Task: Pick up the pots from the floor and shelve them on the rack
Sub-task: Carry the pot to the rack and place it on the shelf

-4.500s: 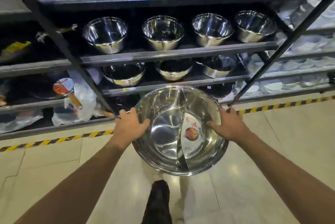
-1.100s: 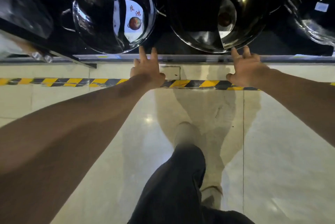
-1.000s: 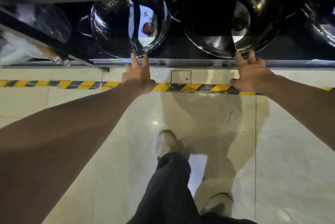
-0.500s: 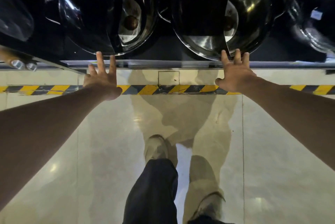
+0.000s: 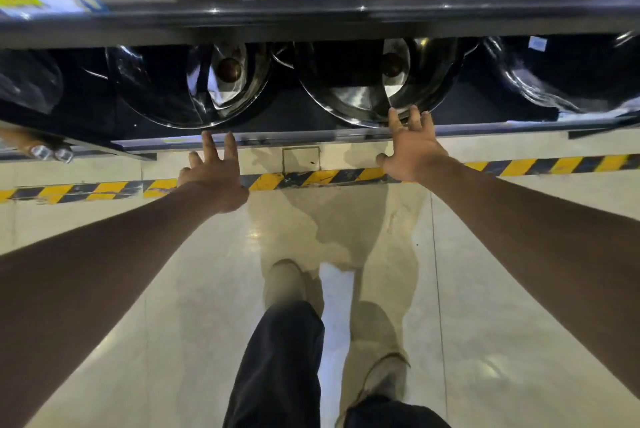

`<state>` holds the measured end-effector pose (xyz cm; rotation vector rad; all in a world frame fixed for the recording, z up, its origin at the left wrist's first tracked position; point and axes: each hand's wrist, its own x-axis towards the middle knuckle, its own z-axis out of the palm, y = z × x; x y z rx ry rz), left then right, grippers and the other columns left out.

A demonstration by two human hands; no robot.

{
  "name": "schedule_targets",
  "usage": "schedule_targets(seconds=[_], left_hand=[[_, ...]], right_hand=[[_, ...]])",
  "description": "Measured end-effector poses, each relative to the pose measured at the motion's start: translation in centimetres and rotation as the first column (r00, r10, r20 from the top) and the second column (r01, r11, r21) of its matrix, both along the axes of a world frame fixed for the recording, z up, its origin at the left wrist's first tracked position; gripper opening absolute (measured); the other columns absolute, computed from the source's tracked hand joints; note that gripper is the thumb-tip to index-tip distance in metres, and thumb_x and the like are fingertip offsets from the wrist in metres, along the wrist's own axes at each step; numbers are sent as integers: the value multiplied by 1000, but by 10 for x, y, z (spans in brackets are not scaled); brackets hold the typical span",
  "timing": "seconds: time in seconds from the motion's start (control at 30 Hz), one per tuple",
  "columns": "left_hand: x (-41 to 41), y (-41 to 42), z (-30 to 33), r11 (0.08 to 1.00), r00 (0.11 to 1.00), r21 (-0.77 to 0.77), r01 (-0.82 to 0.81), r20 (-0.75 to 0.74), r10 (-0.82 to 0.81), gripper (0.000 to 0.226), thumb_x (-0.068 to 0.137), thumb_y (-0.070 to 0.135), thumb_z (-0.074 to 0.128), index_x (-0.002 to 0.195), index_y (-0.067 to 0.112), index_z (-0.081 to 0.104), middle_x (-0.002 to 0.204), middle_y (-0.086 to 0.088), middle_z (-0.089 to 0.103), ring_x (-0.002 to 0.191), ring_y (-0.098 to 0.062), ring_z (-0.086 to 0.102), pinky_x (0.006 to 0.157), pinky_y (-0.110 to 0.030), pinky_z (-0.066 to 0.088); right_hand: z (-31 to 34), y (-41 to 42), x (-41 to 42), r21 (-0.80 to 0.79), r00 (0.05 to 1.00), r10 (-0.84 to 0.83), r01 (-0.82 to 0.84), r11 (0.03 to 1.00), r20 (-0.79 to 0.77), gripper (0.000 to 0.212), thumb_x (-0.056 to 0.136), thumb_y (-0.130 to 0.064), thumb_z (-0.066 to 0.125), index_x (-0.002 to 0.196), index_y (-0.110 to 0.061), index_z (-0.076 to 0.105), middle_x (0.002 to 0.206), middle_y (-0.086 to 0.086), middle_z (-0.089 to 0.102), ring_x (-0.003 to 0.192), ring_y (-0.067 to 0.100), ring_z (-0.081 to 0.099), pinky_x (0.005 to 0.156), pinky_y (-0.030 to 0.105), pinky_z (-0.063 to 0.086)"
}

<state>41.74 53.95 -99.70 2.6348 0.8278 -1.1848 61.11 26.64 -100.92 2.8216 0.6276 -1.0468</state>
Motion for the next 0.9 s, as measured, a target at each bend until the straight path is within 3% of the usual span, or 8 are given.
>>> schedule_targets(seconds=[0.17, 0.27, 0.37, 0.47, 0.6, 0.73, 0.8, 0.9], left_hand=[[36, -87, 92, 993, 995, -103, 60, 80, -52, 96, 89, 36, 60, 157, 24, -6, 166, -14, -15, 144, -45, 23, 102, -54, 40], [76, -157, 146, 972, 962, -191, 139, 257, -87, 81, 89, 33, 59, 155, 19, 14, 163, -17, 6, 138, -46, 32, 103, -55, 42], [119, -223, 196, 925, 851, -237, 295, 506, -142, 71, 88, 32, 62, 149, 16, 31, 156, -16, 24, 132, -44, 42, 104, -53, 43], [174, -282, 234, 890, 654, -162, 427, 734, -181, 69, 85, 25, 64, 148, 12, 38, 156, -20, 29, 133, -43, 42, 107, -53, 41], [261, -331, 268, 917, 457, 48, 396, 856, -243, 80, 84, 23, 65, 154, 14, 28, 159, -23, 21, 135, -45, 37, 106, -56, 38], [330, -351, 278, 886, 632, 271, 377, 624, -460, 93, 86, 30, 63, 158, 36, 5, 161, -19, 19, 122, -47, 44, 99, -55, 38], [344, -355, 269, 865, 715, 247, 436, 489, -500, 94, 87, 37, 60, 157, 41, -2, 161, -11, 21, 129, -46, 40, 104, -56, 33], [344, -358, 258, 897, 783, 150, 417, 441, -438, 100, 86, 34, 63, 154, 44, -9, 165, -9, 12, 139, -48, 28, 108, -58, 30]], right_hand=[[90, -41, -17, 109, 999, -37, 38, 993, -11, 87, 92, -43, 56, 161, -27, 5, 168, 9, 0, 153, 32, -8, 118, 50, 25], [151, -87, -10, 303, 988, -93, 51, 952, 126, 63, 93, -31, 55, 153, -18, 38, 157, 11, 35, 145, 35, 24, 111, 46, 36], [202, -146, 10, 478, 929, -193, 20, 878, 316, 37, 89, -20, 59, 124, -9, 63, 124, 13, 59, 115, 40, 49, 93, 46, 44], [242, -211, 53, 598, 819, -369, 40, 800, 439, 34, 85, -18, 61, 116, -4, 61, 115, 19, 55, 103, 42, 50, 89, 47, 43], [280, -275, 133, 551, 756, -428, 108, 828, 495, 72, 85, -25, 62, 149, -7, 35, 149, 29, 31, 127, 47, 37, 103, 49, 36], [282, -302, 194, 315, 919, -249, 149, 937, 307, 101, 90, -35, 60, 160, -20, -11, 163, 30, -8, 149, 48, -2, 117, 56, 16], [277, -305, 209, 320, 966, -187, 123, 939, 178, 102, 90, -33, 60, 160, -22, -13, 164, 22, -18, 151, 40, -15, 120, 54, 13], [261, -303, 213, 381, 968, -185, 110, 918, 167, 98, 91, -28, 61, 161, -17, -7, 163, 21, -23, 151, 38, -19, 121, 49, 14]])
